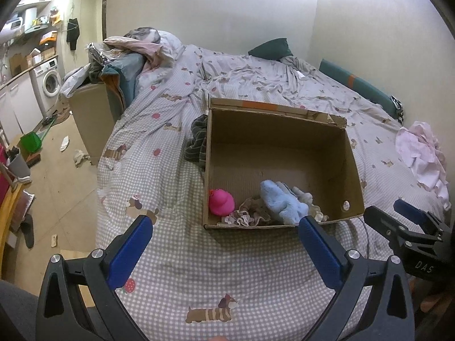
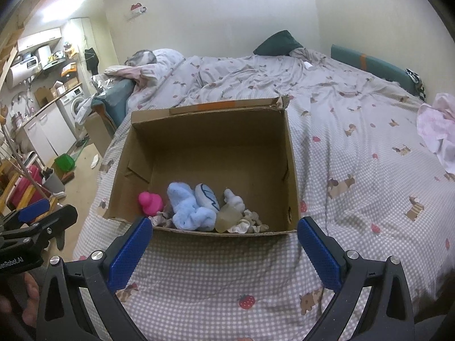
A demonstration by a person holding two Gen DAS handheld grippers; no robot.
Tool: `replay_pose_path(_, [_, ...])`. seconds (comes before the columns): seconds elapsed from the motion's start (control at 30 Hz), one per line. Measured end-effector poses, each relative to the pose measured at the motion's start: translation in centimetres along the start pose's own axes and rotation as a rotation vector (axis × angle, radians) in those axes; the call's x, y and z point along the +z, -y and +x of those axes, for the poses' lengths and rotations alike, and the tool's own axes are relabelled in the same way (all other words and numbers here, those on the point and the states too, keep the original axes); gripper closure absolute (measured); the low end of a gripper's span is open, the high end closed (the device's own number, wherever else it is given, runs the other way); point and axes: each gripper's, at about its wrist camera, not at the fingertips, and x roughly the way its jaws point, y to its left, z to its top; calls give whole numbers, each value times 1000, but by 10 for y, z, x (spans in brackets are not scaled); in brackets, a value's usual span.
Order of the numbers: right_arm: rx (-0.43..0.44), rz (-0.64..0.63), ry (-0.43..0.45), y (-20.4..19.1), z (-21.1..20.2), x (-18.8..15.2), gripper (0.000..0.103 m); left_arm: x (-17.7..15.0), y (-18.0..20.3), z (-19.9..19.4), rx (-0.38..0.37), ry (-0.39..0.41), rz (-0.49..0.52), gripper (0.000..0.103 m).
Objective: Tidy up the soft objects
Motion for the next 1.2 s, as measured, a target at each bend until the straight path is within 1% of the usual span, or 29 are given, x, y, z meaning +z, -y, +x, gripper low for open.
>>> replay_pose_path(1.03, [-1, -2, 6, 0, -2, 1, 0, -1, 2, 0, -11, -5, -2, 1])
replay_pose_path(1.2, [-1, -18, 9, -1, -2, 1, 0, -2, 2, 2, 0, -12, 0, 1])
